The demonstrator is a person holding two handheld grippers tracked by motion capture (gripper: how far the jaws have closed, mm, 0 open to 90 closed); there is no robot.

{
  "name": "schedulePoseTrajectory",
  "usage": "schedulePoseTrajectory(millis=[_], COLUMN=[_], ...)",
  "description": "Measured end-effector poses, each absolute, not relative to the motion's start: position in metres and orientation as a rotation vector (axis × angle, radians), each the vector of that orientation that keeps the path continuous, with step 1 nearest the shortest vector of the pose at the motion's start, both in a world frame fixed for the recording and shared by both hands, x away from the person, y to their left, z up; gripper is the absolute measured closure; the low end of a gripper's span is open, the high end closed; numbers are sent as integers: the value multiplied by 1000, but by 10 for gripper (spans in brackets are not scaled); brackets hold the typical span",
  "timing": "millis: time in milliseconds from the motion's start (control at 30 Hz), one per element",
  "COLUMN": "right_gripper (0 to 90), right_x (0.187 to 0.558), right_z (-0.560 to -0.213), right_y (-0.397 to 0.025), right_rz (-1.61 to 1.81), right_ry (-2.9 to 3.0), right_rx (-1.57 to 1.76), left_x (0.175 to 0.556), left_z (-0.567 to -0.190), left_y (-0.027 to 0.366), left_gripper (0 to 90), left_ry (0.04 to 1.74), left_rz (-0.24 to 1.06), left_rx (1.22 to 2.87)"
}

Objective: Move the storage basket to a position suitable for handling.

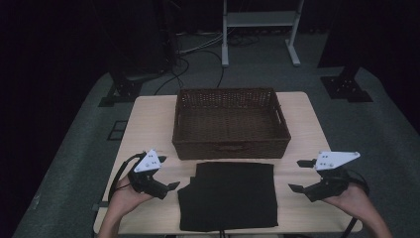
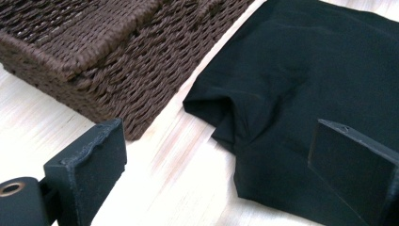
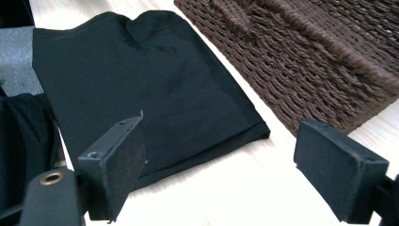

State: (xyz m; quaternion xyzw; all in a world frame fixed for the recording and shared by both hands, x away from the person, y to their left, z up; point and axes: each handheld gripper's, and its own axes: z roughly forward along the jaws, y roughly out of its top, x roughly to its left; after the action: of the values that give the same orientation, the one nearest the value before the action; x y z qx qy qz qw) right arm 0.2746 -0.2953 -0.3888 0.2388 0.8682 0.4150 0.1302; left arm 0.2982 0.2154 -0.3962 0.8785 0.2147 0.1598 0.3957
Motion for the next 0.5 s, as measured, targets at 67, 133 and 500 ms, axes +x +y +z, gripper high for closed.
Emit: schedulePoseTrajectory(millis=[67, 133, 500], right_gripper=[160, 160, 159], right_x=[275, 278, 282], right_z=[-389, -389, -385], right_y=[-294, -288, -271], right_rz=[1202, 1192, 1164], right_ry=[2529, 2548, 2597], right_rx=[688, 674, 611], left_x=[298, 298, 299], left_z=[-396, -395, -392], left_y=[214, 209, 195], left_gripper=[40, 39, 34], left_ry=[543, 526, 495], left_rz=[403, 391, 379], left_rx=[2227, 2242, 2264])
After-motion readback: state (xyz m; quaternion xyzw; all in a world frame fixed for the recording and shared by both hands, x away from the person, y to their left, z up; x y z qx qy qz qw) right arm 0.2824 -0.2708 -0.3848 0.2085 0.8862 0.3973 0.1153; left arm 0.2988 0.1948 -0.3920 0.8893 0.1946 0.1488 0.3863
